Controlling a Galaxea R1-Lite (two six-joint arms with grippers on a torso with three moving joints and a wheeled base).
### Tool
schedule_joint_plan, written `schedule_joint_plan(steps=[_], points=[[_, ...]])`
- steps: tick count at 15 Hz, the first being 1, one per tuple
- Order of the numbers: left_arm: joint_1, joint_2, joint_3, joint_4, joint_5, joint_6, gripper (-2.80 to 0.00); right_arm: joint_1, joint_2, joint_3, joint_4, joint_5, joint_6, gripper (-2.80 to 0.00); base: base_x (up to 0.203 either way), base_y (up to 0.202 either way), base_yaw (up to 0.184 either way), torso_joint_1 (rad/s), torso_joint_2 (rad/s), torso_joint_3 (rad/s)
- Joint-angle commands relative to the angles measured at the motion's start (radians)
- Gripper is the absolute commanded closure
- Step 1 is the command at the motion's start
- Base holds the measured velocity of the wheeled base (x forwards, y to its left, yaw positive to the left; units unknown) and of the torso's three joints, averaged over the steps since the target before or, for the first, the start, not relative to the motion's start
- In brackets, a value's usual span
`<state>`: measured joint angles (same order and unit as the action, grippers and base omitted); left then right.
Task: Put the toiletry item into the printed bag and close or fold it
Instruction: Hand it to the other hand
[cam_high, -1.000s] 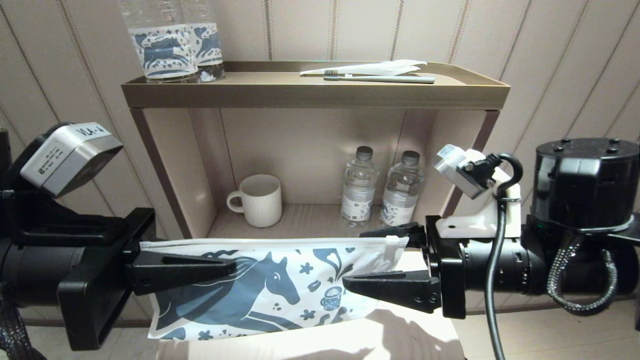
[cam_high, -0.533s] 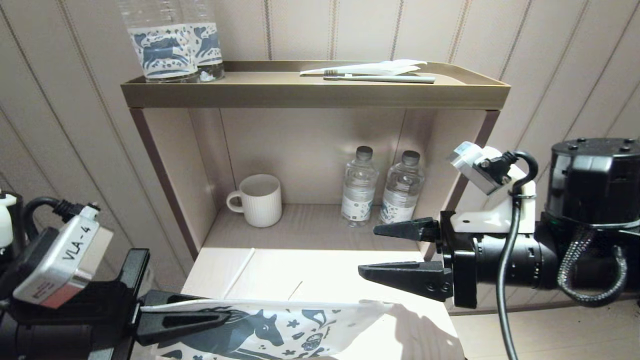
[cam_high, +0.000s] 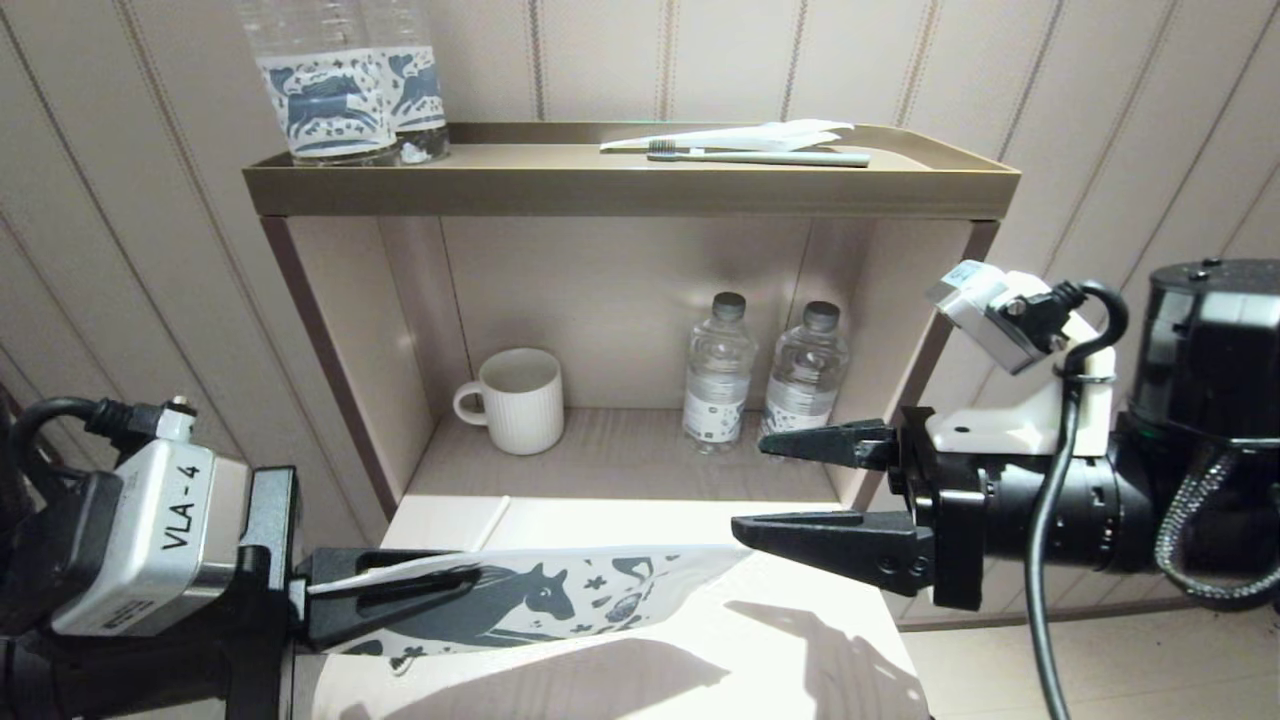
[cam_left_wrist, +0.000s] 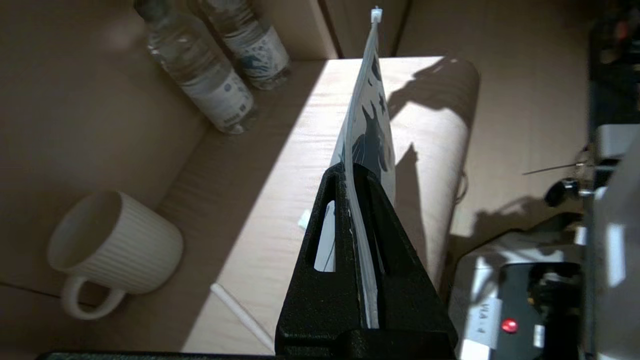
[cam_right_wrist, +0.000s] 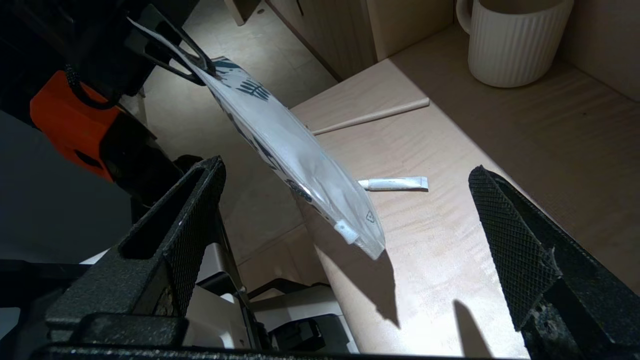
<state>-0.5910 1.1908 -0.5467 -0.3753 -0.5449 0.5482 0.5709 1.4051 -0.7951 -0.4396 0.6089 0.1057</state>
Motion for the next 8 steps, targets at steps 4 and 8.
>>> schedule_joint_plan(steps=[4, 8], points=[[-0.150, 0.011, -0.023, -0.004, 0.272, 0.088, 0.00, 0.001, 0.011, -0.010, -0.010, 0.003, 0.000, -2.80, 0.000, 0.000, 0.000, 0.000, 0.00, 0.000], [-0.274, -0.032, -0.009, -0.010, 0.478, 0.192, 0.00, -0.015, 0.032, -0.004, -0.011, 0.005, -0.001, -2.80, 0.000, 0.000, 0.000, 0.000, 0.00, 0.000]])
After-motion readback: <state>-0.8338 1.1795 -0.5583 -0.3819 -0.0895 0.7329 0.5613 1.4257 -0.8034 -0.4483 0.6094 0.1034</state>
